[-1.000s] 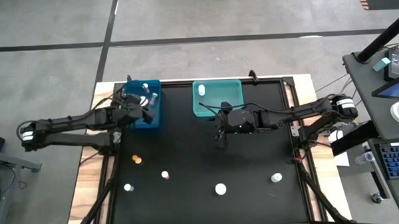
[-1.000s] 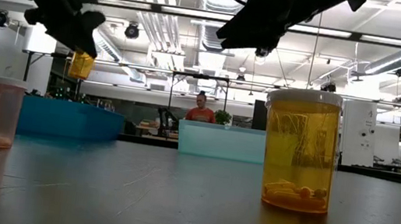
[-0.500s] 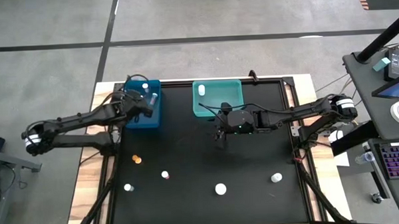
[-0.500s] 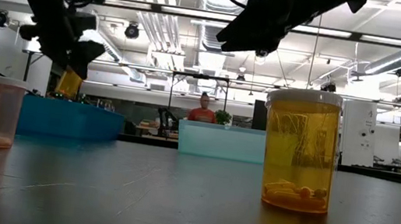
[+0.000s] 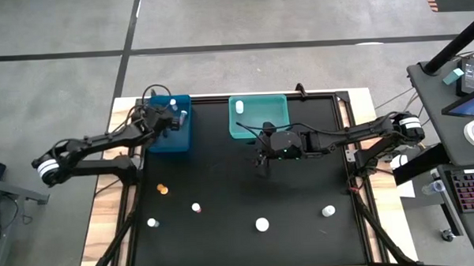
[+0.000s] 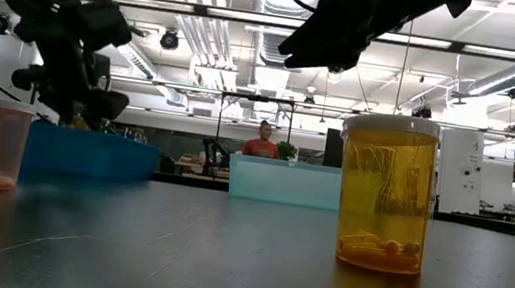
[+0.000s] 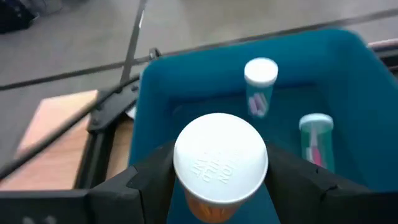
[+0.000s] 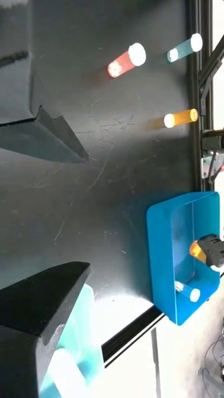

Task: Pick and place medicine bottles into bin by pill shape (circle, oval)
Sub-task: Put the top orange capsule bottle into the blue bin

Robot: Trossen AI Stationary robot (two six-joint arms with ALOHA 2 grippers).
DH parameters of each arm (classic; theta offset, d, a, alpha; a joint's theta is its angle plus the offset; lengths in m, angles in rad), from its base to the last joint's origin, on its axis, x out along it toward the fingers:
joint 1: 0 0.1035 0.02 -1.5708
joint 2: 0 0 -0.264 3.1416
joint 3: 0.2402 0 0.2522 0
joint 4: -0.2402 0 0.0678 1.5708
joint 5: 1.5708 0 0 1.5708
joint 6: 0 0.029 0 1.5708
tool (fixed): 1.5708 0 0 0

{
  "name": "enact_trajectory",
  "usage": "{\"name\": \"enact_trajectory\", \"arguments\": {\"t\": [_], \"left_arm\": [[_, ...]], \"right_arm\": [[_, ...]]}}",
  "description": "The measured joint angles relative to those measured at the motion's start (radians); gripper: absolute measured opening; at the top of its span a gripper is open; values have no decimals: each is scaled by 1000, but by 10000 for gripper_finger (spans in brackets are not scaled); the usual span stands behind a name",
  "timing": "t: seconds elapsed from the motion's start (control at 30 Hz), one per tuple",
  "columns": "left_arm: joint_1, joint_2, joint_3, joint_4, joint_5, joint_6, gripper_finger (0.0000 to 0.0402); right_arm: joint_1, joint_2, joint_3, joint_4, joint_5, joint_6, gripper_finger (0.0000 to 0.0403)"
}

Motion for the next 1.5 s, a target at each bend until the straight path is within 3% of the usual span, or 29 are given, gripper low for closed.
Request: {"name": "enact_trajectory", "arguments": {"t": [0.57,1.1,1.5], "left_arm": [[58,185,-4,143,9,-3,205],[58,171,-4,132,16,-3,207],[57,159,-2,128,19,0,250]], "right_arm": [[0,0,-9,-1,0,20,263],[0,0,-9,-2,0,19,263],[0,0,-10,-2,-1,19,263]]}}
